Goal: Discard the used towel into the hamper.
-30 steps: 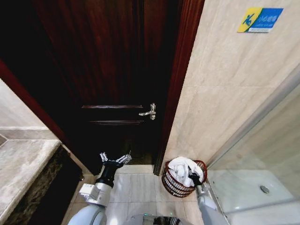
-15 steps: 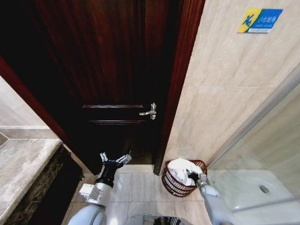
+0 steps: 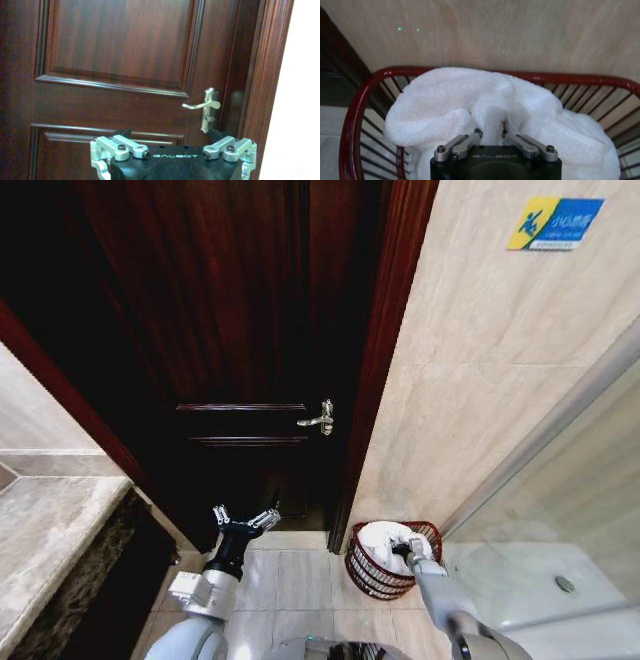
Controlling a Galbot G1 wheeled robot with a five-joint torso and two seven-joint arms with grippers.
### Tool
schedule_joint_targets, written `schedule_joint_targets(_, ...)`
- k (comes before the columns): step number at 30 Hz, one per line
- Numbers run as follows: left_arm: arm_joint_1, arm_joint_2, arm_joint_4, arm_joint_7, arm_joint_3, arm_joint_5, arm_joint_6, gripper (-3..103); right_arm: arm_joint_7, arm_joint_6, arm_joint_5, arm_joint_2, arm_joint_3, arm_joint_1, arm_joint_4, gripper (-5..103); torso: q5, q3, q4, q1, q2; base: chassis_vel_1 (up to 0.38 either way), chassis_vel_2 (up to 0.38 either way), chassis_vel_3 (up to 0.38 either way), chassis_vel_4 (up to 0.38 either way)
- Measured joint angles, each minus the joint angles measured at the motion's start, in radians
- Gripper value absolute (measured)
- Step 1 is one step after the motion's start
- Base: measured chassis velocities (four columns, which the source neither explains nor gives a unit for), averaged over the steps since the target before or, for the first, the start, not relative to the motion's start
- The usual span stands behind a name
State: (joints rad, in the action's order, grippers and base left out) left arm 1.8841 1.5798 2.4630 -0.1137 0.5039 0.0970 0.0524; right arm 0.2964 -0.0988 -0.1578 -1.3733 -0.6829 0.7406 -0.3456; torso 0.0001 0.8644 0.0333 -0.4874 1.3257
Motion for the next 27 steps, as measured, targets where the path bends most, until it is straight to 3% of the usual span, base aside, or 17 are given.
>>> schedule_joint_targets(16,0.0,0.0,0.0,0.0,0.0,0.0,0.0,100,0.003,0.0,-0.029,0.019,-0.001,0.001,0.061,10,-0.0003,0.0,-0.0001,0.0,0.0,-0.003,0.002,0.002,-0.003)
schedule_joint_targets(27,0.0,0.0,0.0,0.0,0.0,0.0,0.0,100,0.003,0.056,-0.042,0.01,-0.009,-0.028,0.109,10,-0.0004,0.0,-0.0002,0.0,0.0,0.0,0.0,0.0,0.0)
